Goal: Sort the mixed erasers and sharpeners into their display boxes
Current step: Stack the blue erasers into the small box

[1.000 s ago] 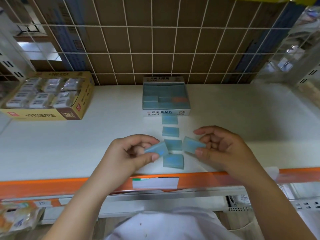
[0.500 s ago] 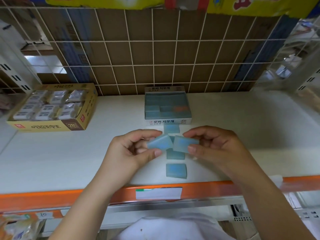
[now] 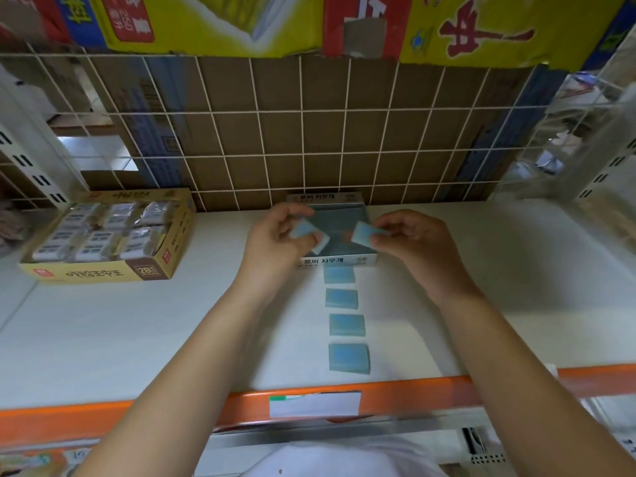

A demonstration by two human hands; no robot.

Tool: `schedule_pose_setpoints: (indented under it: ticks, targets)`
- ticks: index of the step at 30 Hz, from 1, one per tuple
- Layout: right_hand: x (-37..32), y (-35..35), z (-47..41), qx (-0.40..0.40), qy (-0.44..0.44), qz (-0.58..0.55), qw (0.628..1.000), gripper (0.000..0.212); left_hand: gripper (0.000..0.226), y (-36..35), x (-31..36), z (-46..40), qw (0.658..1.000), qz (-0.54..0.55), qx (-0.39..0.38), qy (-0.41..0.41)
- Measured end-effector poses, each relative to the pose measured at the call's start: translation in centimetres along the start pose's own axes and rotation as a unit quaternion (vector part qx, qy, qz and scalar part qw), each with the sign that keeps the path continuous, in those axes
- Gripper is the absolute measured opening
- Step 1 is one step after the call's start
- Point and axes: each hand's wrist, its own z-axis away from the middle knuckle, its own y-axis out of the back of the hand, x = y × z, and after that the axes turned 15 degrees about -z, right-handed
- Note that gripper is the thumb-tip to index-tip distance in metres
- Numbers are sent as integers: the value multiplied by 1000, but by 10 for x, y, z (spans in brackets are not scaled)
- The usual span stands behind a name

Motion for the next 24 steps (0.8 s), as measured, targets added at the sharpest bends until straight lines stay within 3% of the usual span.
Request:
schedule_pose_setpoints:
  ticks: [4,8,15,19,24]
  targets:
    - [13,0,-38,12,-15,82,996,18,22,-13,-5,-43,997,-63,15,32]
    - [21,-3,-57,-40,-33,202,978,19,19,-30,-22,-63,986,-158,-44,1]
    - [35,1,-60,-48,-27,230,972,17,9,-38,-40,-63,973,-226,-43,-32]
    - [42,-2,-61,-48,-7,272,961,19,15,-35,-44,-64,943,-321,-48,-75]
    - [53,-3,-60,-38,31,367,929,26,20,-33,-44,-64,927,-360,-61,-84]
